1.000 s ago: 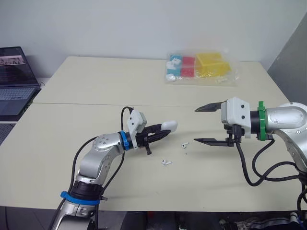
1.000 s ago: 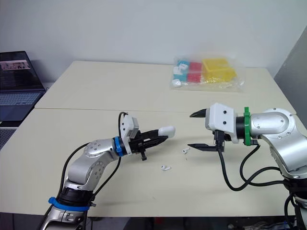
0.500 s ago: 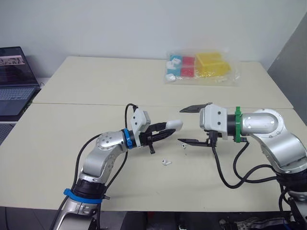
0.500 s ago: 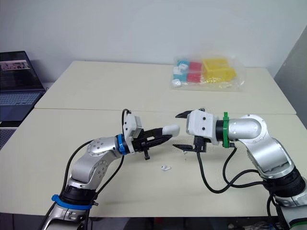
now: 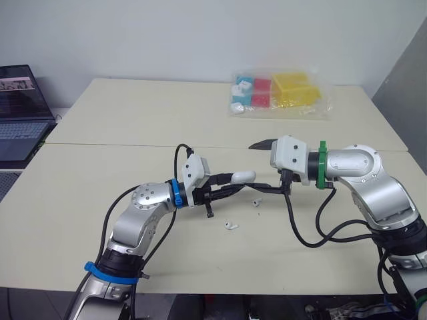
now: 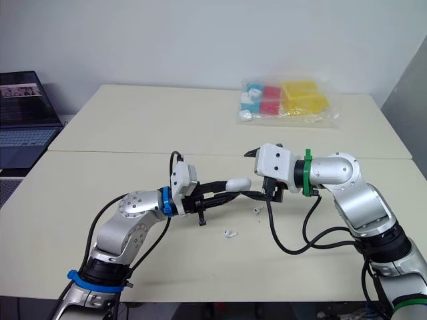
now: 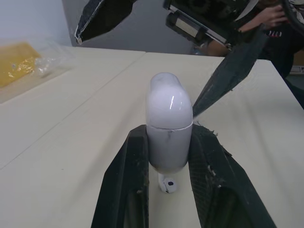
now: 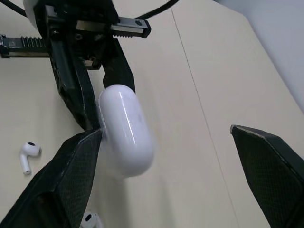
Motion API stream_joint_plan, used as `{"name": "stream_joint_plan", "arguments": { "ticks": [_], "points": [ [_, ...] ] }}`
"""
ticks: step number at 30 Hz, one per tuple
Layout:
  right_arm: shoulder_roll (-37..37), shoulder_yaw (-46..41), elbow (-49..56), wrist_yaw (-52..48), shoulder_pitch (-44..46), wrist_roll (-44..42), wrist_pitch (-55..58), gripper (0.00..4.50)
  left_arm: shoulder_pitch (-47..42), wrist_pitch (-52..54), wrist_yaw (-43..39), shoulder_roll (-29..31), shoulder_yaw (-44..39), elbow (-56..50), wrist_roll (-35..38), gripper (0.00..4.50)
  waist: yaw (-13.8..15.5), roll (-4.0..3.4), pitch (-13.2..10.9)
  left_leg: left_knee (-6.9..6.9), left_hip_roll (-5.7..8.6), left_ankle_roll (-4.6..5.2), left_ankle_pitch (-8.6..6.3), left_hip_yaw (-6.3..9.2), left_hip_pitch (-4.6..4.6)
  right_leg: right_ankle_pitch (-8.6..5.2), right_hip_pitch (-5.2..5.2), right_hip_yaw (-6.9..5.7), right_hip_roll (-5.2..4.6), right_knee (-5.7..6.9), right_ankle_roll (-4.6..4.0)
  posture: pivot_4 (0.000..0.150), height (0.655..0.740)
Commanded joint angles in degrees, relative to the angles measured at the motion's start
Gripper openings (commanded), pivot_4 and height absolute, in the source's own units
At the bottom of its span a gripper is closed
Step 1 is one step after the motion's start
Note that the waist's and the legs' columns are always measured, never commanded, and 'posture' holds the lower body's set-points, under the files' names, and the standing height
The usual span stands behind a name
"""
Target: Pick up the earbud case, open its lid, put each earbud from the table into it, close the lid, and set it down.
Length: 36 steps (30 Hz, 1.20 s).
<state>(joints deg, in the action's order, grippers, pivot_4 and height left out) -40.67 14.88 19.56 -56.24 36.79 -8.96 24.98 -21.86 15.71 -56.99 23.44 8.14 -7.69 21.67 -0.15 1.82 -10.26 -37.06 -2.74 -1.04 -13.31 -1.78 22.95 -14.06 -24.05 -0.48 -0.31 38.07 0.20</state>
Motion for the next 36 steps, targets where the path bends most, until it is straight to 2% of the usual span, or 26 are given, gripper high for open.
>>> {"name": "stream_joint_plan", "arguments": {
  "ticks": [1, 13, 21, 27, 31, 36],
  "points": [
    [-0.87, -1.8, -0.49, -0.31, 1.88, 0.67, -1.1, 4.5, 0.16, -2.46, -1.48, 0.45, 0.56, -1.63, -0.04, 0.76, -0.01, 0.0, 0.0, 0.0, 0.0, 0.0, 0.0, -0.01, 0.0, 0.0, -0.01, 0.0, 0.0, 0.0, 0.0, 0.15, 0.74],
    [-0.59, -4.45, 0.32, -1.76, 3.91, -4.09, 2.08, 4.5, 1.33, -9.3, -4.0, 2.68, 2.59, 0.74, -3.81, 0.76, 0.0, 0.0, 0.0, 0.0, 0.01, 0.0, 0.0, -0.04, 0.01, 0.0, -0.02, -0.02, -0.01, 0.0, -0.01, 0.15, 0.74],
    [-1.69, -5.88, 3.84, -4.52, 2.64, -10.11, 6.29, 4.5, 0.98, -8.47, -2.52, 1.83, 1.76, 1.92, -3.12, 0.76, 0.0, 0.0, 0.0, 0.01, -0.02, 0.0, 0.0, -0.01, 0.01, 0.0, -0.02, 0.0, 0.0, 0.0, -0.01, 0.15, 0.74],
    [-9.25, -10.01, 4.26, -8.87, 0.7, -14.62, 10.85, 4.5, 1.58, -5.78, 1.66, 2.58, -3.75, 3.22, -1.38, 0.76, 0.03, 0.0, 0.0, 0.0, 0.0, 0.0, 0.0, -0.01, 0.02, 0.0, -0.01, -0.03, -0.04, -0.02, 0.0, 0.15, 0.74],
    [-11.48, -8.62, 3.86, -10.42, -1.18, -13.89, 9.83, 4.5, 2.75, -5.89, 2.95, 3.75, -5.88, 2.96, -1.82, 0.76, -0.16, -0.01, 0.0, 0.04, -0.02, 0.01, -0.01, -0.02, -0.03, 0.0, -0.02, -0.01, -0.02, -0.02, -0.01, 0.15, 0.74],
    [-8.05, 0.85, -3.36, -11.97, 0.38, -6.17, 3.8, 4.5, 4.89, -6.53, 4.6, 5.13, -7.76, 1.42, -2.41, 0.76, -0.29, -0.01, 0.0, 0.02, -0.05, 0.01, 0.0, -0.03, -0.05, 0.0, -0.01, 0.01, 0.0, 0.01, -0.01, 0.15, 0.74]
  ]
}}
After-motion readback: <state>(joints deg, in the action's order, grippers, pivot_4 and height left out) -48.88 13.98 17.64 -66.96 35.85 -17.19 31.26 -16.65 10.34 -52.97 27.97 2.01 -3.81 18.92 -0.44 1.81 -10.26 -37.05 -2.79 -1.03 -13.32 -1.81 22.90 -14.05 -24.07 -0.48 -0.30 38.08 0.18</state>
